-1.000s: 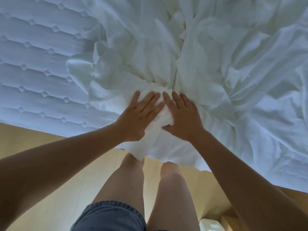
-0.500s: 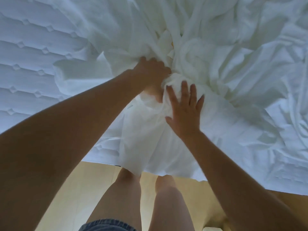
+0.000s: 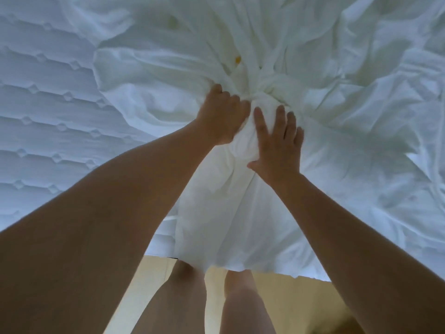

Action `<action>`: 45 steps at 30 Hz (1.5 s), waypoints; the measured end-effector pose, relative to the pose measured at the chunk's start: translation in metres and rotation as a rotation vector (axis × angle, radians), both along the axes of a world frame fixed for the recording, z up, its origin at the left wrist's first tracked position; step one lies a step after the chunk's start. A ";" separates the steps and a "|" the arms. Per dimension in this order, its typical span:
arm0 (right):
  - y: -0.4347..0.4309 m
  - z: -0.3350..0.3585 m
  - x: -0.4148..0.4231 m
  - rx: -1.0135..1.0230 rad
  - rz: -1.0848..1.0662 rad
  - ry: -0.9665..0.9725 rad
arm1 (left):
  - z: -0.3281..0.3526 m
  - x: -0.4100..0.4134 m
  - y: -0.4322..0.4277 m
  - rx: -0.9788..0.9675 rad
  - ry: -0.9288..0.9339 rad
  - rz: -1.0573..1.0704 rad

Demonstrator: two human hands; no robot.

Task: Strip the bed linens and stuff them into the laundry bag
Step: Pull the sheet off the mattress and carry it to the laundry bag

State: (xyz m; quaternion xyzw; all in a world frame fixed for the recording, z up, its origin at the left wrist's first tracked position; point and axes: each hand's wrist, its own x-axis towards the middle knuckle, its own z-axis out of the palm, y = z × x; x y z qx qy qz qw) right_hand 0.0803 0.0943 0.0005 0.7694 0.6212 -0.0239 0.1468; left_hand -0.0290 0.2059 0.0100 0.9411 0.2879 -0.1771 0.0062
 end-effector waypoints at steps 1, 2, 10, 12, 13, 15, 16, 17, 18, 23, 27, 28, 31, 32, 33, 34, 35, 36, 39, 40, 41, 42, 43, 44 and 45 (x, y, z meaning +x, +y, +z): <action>0.005 0.001 0.005 0.037 0.027 -0.005 | 0.003 0.003 0.001 -0.035 -0.015 0.040; 0.010 0.003 0.009 0.064 0.051 0.007 | 0.005 0.004 0.001 -0.050 -0.023 0.075; 0.008 0.051 0.002 -0.574 0.088 0.463 | 0.036 -0.032 -0.033 -0.744 0.227 0.331; -0.006 0.045 -0.012 -0.802 0.111 0.563 | 0.035 -0.054 -0.063 -0.945 0.291 0.392; -0.016 0.038 -0.019 -0.875 0.119 0.596 | 0.032 -0.064 -0.078 -1.005 0.304 0.424; -0.036 0.030 -0.030 -0.873 0.108 0.626 | 0.022 -0.076 -0.102 -0.978 0.312 0.442; -0.044 0.027 -0.030 -0.816 0.080 0.652 | 0.018 -0.079 -0.108 -0.883 0.280 0.421; -0.051 0.026 -0.027 -0.744 0.042 0.694 | 0.018 -0.080 -0.110 -0.761 0.239 0.377; -0.056 0.028 -0.023 -0.672 0.002 0.744 | 0.019 -0.082 -0.114 -0.634 0.212 0.311; -0.075 0.039 -0.010 -0.367 -0.073 0.750 | 0.017 -0.094 -0.179 0.022 -0.293 0.110; -0.091 0.031 -0.012 -0.087 -0.092 0.560 | -0.011 -0.103 -0.217 0.044 -0.152 -0.090; -0.099 0.028 -0.016 0.017 -0.097 0.533 | -0.016 -0.100 -0.211 0.030 -0.131 -0.101; -0.122 0.025 -0.039 0.314 -0.073 0.467 | -0.008 -0.085 -0.166 -0.058 -0.067 -0.104; -0.127 0.026 -0.046 0.330 -0.029 0.454 | -0.006 -0.081 -0.144 -0.187 -0.022 -0.085; -0.132 0.025 -0.050 0.302 0.040 0.436 | 0.000 -0.075 -0.122 -0.322 0.040 -0.046; -0.134 0.024 -0.052 0.245 0.124 0.402 | 0.008 -0.069 -0.101 -0.432 0.057 0.013; -0.132 0.023 -0.050 0.183 0.197 0.352 | 0.015 -0.062 -0.084 -0.510 0.038 0.073; -0.123 0.019 -0.045 0.148 0.241 0.292 | 0.020 -0.056 -0.069 -0.558 0.019 0.126; -0.074 0.017 -0.029 0.101 0.235 0.179 | 0.030 -0.050 -0.041 -0.511 0.019 0.272; -0.055 0.019 -0.023 0.035 0.212 0.188 | 0.033 -0.053 -0.037 -0.438 0.011 0.311; -0.036 0.022 -0.018 -0.053 0.186 0.224 | 0.035 -0.057 -0.035 -0.337 -0.034 0.346; -0.019 0.024 -0.011 -0.158 0.160 0.269 | 0.035 -0.060 -0.036 -0.204 -0.110 0.366; -0.003 0.026 -0.003 -0.234 0.149 0.317 | 0.032 -0.063 -0.043 -0.050 -0.224 0.354; 0.011 0.027 0.004 -0.280 0.144 0.357 | 0.025 -0.064 -0.055 0.091 -0.324 0.301; 0.025 0.028 0.011 -0.313 0.142 0.389 | 0.018 -0.064 -0.067 0.170 -0.336 0.227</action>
